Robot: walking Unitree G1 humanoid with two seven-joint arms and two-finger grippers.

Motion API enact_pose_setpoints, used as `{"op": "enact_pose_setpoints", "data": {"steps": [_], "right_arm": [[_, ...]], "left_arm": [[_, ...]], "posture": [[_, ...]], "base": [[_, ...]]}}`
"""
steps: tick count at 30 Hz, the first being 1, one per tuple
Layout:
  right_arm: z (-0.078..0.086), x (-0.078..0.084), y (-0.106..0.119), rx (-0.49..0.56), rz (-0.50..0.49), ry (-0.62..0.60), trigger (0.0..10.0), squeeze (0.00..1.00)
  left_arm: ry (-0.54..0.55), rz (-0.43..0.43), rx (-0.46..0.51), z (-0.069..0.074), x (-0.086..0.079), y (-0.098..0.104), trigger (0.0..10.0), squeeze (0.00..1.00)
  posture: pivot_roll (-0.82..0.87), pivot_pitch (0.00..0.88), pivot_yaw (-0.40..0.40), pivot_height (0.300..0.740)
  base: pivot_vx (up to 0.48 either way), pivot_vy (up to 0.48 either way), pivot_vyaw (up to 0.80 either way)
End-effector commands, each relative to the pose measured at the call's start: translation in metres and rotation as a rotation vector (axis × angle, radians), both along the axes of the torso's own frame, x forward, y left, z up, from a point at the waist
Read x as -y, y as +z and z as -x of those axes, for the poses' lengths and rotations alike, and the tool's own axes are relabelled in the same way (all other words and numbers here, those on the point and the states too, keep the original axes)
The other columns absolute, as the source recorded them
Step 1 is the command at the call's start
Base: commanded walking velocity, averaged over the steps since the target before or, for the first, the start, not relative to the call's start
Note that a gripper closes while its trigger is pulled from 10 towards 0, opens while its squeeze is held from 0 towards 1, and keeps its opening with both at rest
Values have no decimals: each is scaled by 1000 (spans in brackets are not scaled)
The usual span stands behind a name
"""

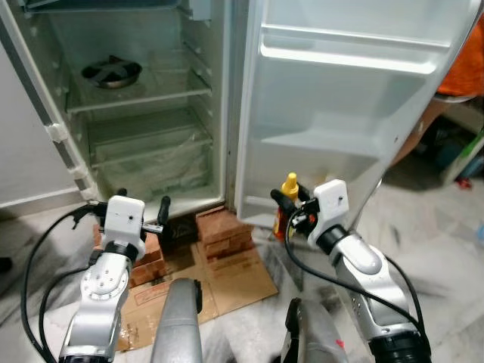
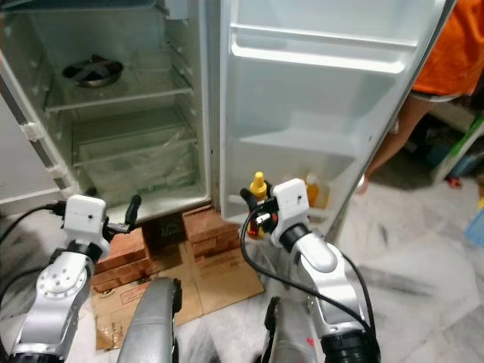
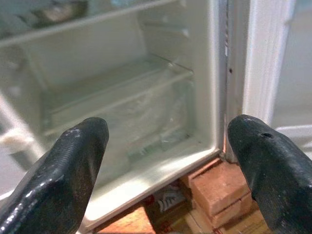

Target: Restocking fridge

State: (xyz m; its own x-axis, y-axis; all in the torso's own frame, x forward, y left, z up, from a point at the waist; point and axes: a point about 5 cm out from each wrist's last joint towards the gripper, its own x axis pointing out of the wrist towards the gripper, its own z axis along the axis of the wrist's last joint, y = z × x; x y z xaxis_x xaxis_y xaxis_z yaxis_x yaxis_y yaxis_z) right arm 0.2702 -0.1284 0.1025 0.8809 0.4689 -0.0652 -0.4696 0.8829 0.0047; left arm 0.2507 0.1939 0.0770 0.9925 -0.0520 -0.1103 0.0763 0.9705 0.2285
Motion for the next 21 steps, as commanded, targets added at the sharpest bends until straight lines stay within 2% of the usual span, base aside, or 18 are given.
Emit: {"op": "enact_pose_setpoints", "data": {"steps": [1,9,21], "right_arm": [[-1,2,7,43,11,7,10000,0],[-4,0,14,103,45,25,10000,0],[-6,-2,21,165,72,60,10000,0]], "left_arm": [[-2,-14,16,-4,4,2,10000,0],[-7,-28,24,-5,6,3,10000,0],[6,-18,22,-3,6,-1,10000,0]], "posture": [[81,0,-63,558],[77,0,-70,553],[73,0,-77,553]], "base": [[0,0,0],[0,0,0],[325,0,0]]}}
